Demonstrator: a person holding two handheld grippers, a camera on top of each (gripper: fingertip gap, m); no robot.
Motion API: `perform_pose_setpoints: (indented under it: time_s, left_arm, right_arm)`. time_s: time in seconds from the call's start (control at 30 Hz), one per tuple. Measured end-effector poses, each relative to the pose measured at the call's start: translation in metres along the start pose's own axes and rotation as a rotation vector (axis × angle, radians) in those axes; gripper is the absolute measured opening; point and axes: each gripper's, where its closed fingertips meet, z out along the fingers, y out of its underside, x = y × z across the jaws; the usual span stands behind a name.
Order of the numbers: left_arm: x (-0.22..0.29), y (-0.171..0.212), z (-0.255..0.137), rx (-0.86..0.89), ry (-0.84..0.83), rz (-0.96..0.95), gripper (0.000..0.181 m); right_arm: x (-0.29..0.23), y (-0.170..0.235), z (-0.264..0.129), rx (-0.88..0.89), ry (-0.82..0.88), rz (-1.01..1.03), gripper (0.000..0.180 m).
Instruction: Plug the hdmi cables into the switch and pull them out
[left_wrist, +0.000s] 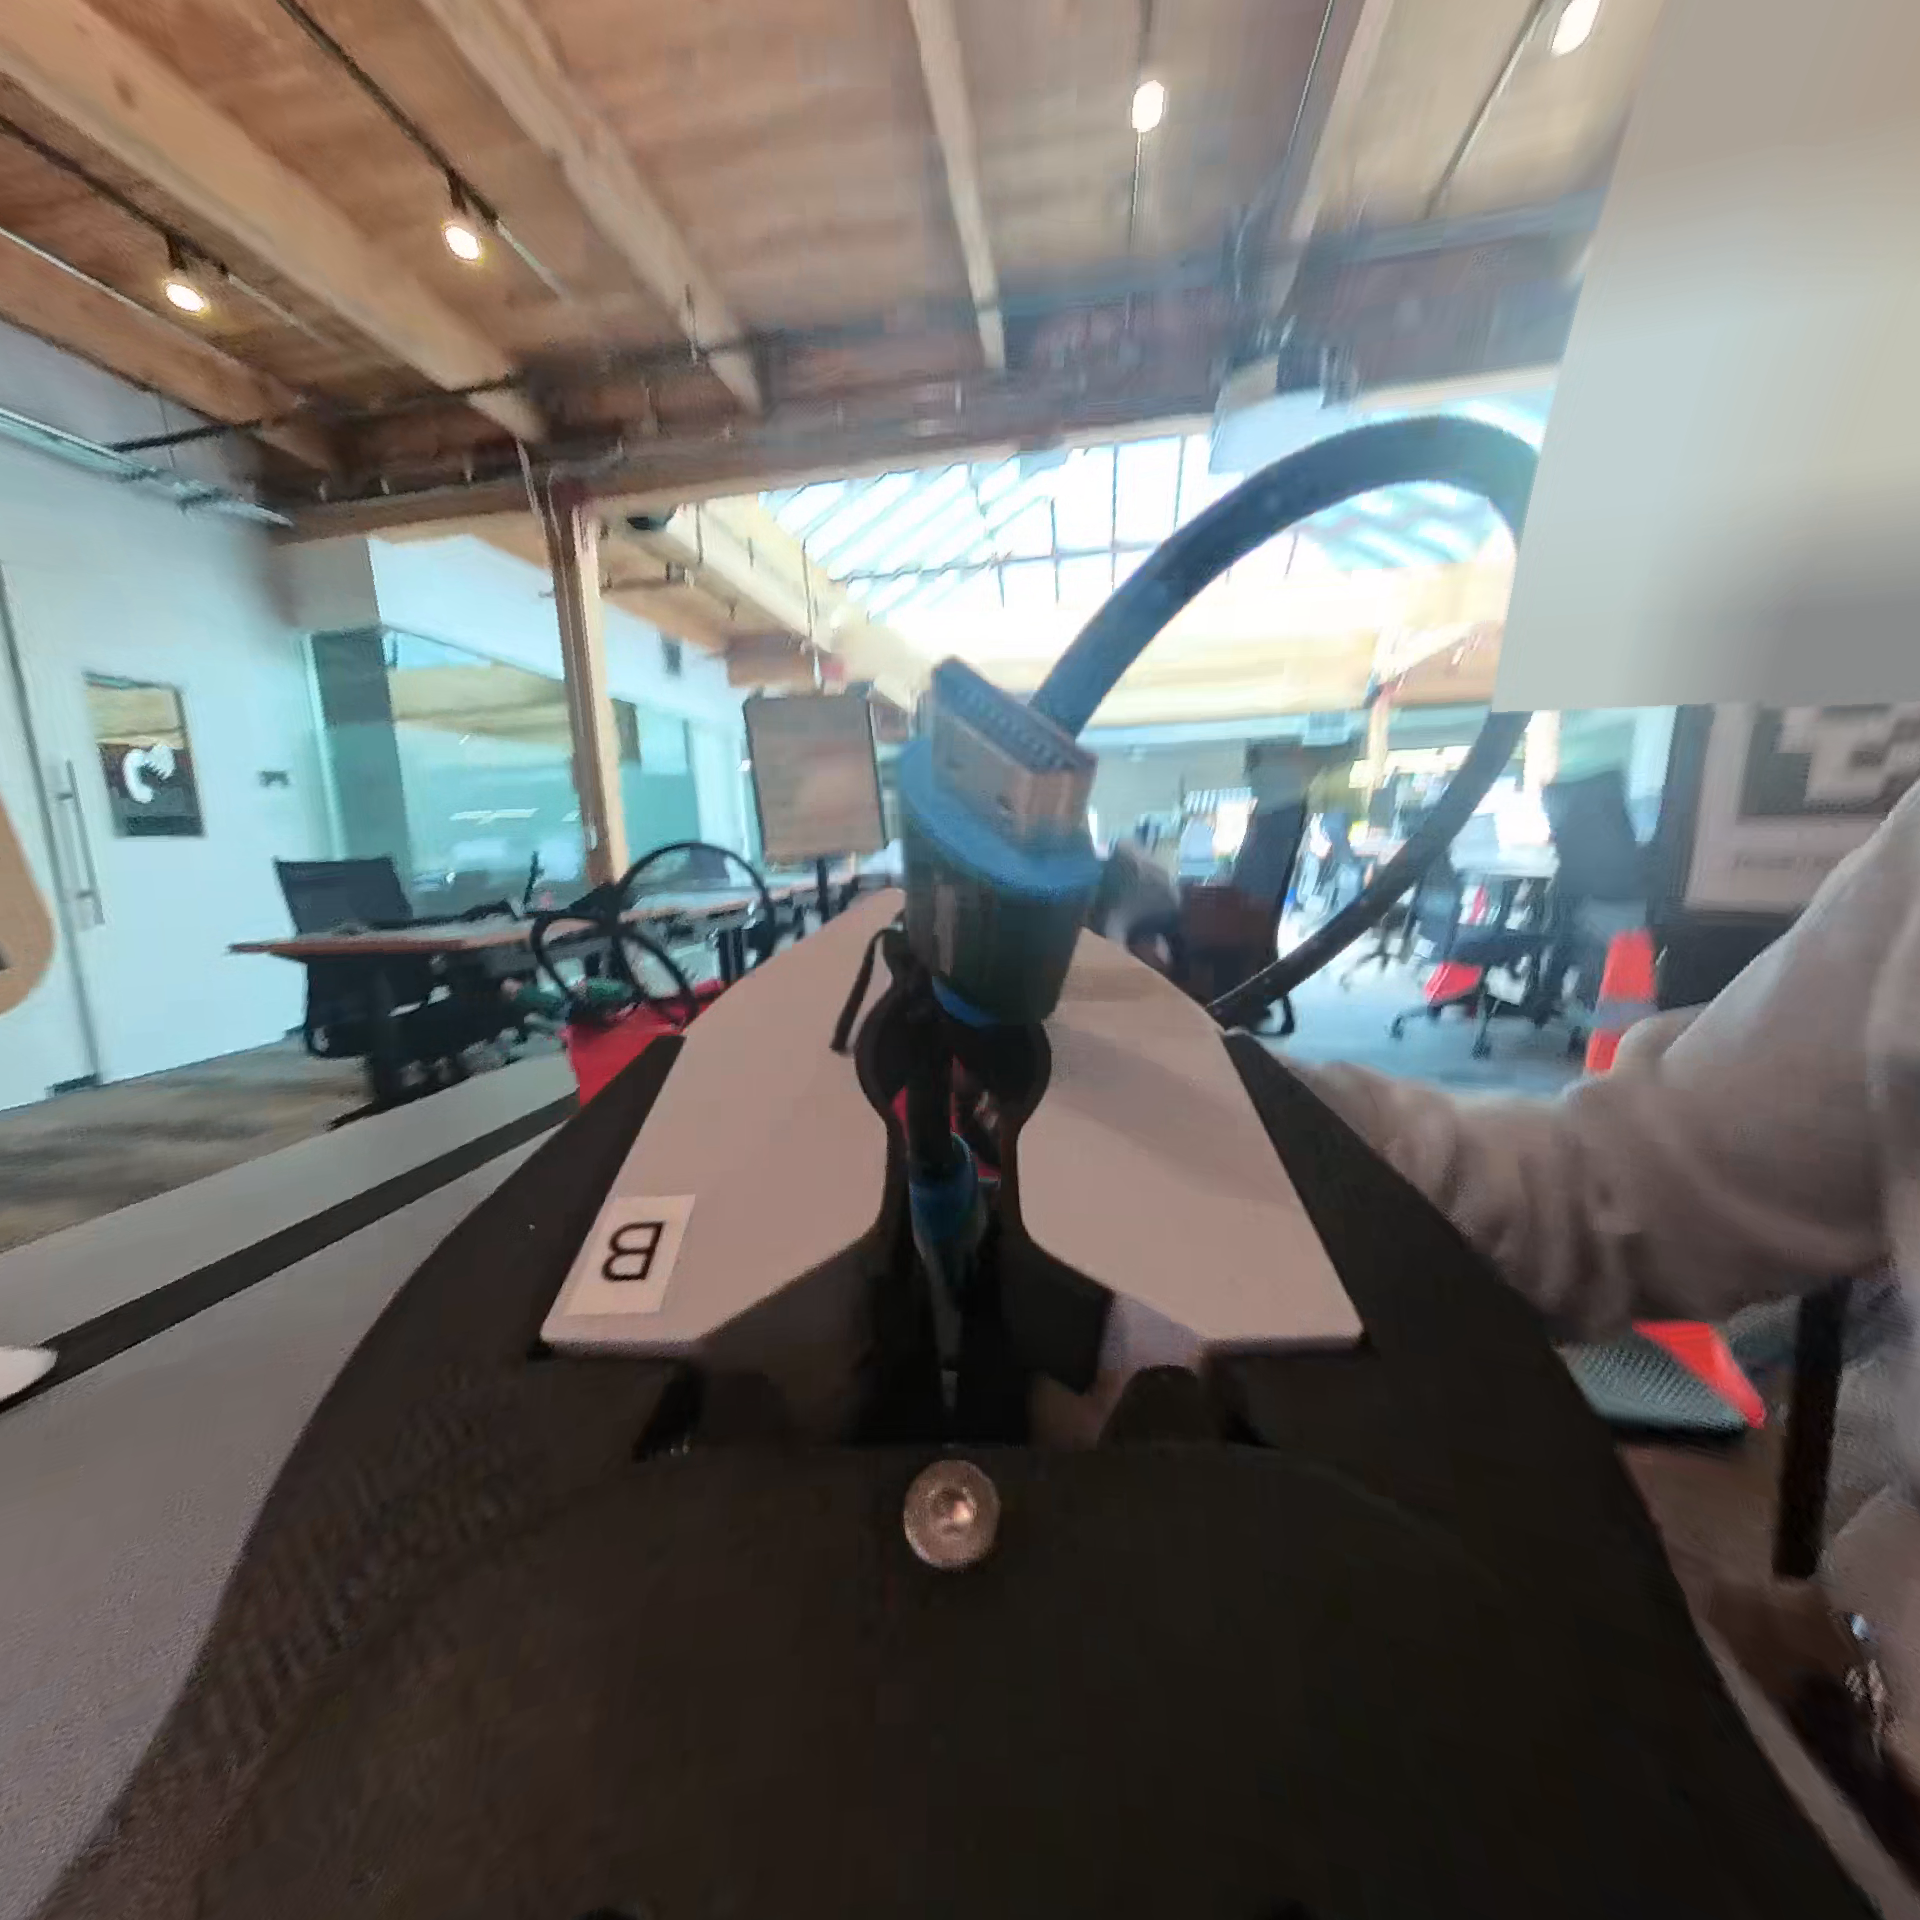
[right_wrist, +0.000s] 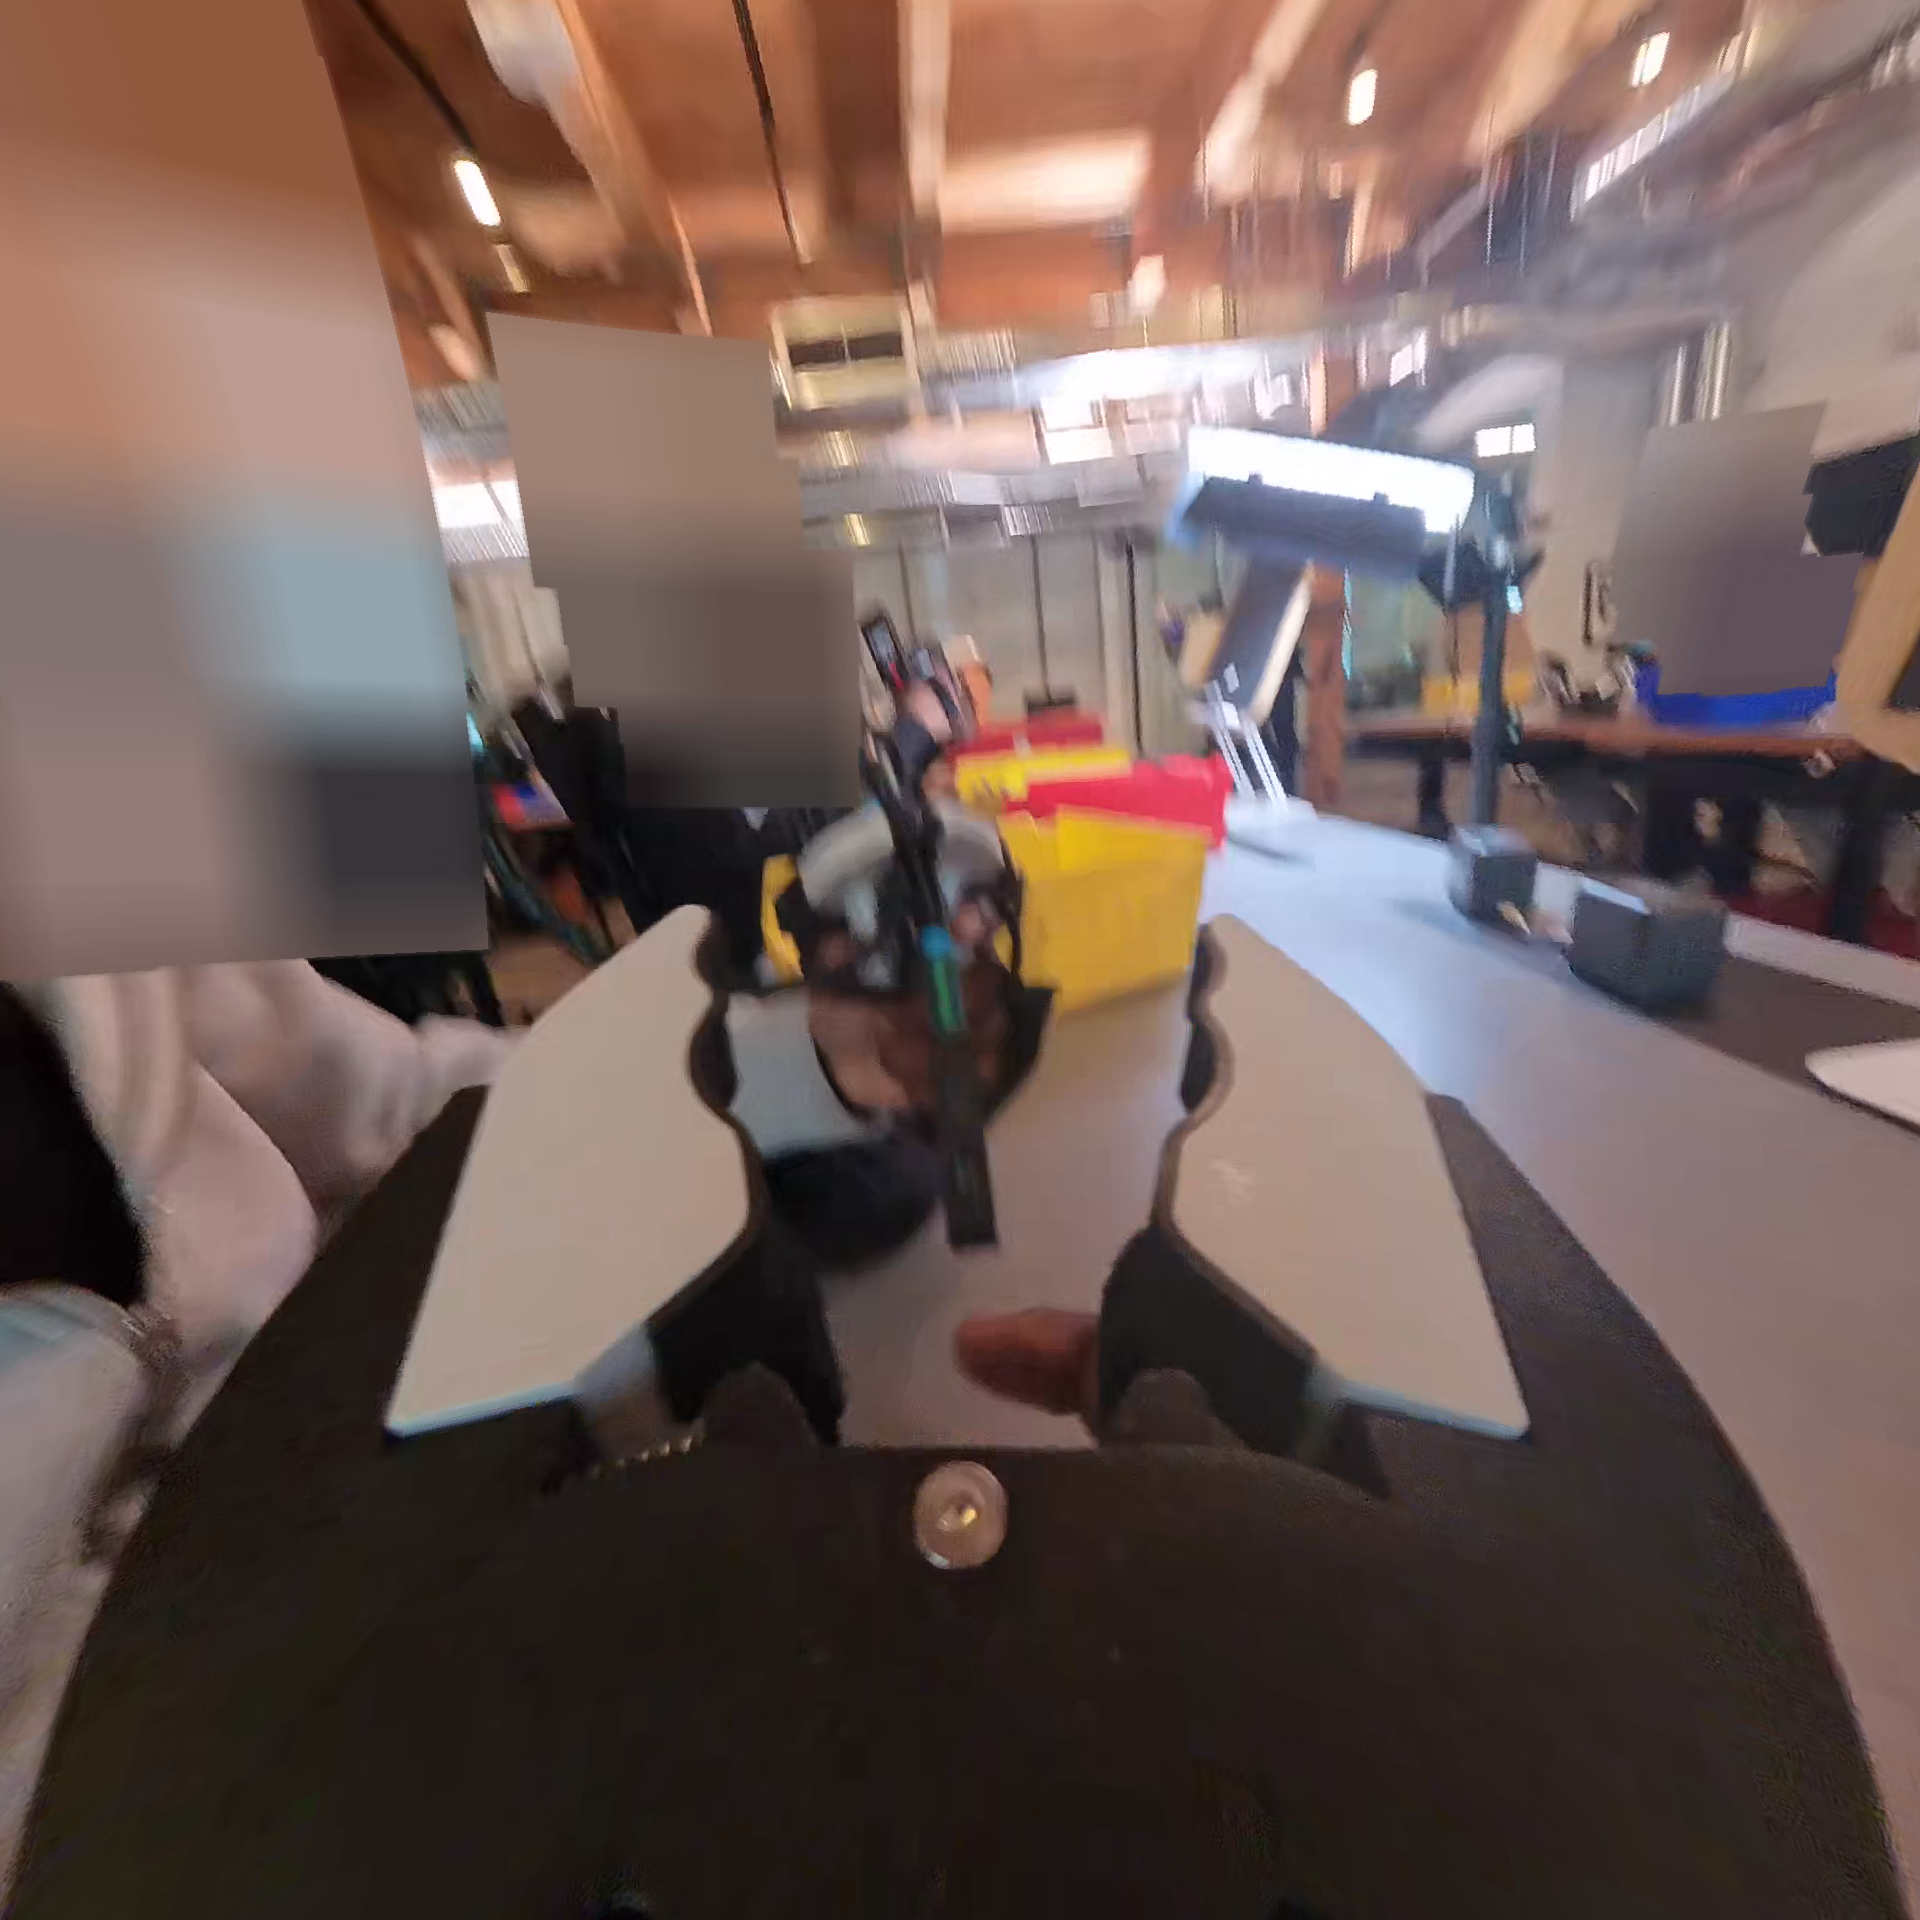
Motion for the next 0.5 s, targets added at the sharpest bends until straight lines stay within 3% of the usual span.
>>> perform_pose_setpoints:
  time_s: [0.07, 0.13, 0.23, 0.27, 0.3, 0.4, 0.5]
  left_arm:
    - [-0.001, -0.011, -0.003, 0.078, 0.004, -0.052, 0.01]
    - [-0.002, -0.018, -0.006, 0.135, 0.01, -0.092, 0.012]
    - [-0.002, -0.027, -0.009, 0.205, 0.027, -0.149, 0.012]
    - [-0.001, -0.028, -0.009, 0.212, 0.033, -0.162, 0.011]
    - [-0.002, -0.026, -0.008, 0.203, 0.031, -0.169, 0.012]
    - [-0.01, -0.025, -0.008, 0.189, -0.032, -0.176, 0.022]
    - [-0.027, -0.021, -0.01, 0.169, -0.141, -0.205, 0.057]
  right_arm:
    - [0.001, 0.031, 0.011, -0.163, 0.027, -0.082, 0.104]
    - [-0.002, 0.059, 0.027, -0.274, 0.04, -0.15, 0.104]
    - [-0.008, 0.087, 0.054, -0.293, 0.038, -0.196, 0.081]
    - [-0.006, 0.093, 0.06, -0.296, 0.06, -0.218, 0.06]
    - [-0.004, 0.096, 0.063, -0.299, 0.074, -0.259, 0.024]
    - [0.003, 0.083, 0.061, -0.288, 0.147, -0.355, 0.014]
    - [0.005, 0.03, 0.042, -0.125, 0.236, -0.445, 0.014]
